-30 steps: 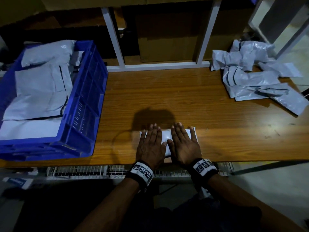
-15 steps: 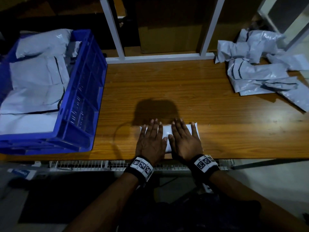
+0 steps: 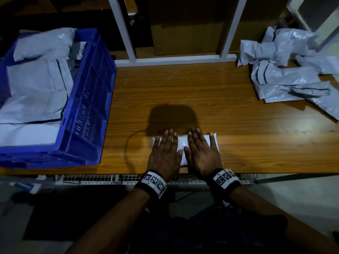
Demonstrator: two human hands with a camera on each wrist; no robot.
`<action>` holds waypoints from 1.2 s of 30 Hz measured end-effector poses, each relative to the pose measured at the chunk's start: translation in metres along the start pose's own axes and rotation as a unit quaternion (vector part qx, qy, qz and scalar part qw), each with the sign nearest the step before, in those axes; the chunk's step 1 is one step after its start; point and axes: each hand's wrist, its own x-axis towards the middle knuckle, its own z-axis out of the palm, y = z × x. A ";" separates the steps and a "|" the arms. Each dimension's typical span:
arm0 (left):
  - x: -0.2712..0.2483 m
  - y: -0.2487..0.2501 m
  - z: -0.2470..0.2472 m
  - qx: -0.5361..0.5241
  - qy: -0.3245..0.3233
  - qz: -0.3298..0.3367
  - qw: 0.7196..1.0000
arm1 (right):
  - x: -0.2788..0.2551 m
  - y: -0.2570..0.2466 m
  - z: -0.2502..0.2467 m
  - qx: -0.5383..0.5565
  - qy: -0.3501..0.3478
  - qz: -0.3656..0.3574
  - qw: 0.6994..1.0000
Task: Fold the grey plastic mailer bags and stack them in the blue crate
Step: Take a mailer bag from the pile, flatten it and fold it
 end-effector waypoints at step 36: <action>0.001 -0.001 -0.004 0.004 0.014 -0.004 1.000 | 0.008 -0.002 -0.004 0.026 -0.077 -0.029 0.996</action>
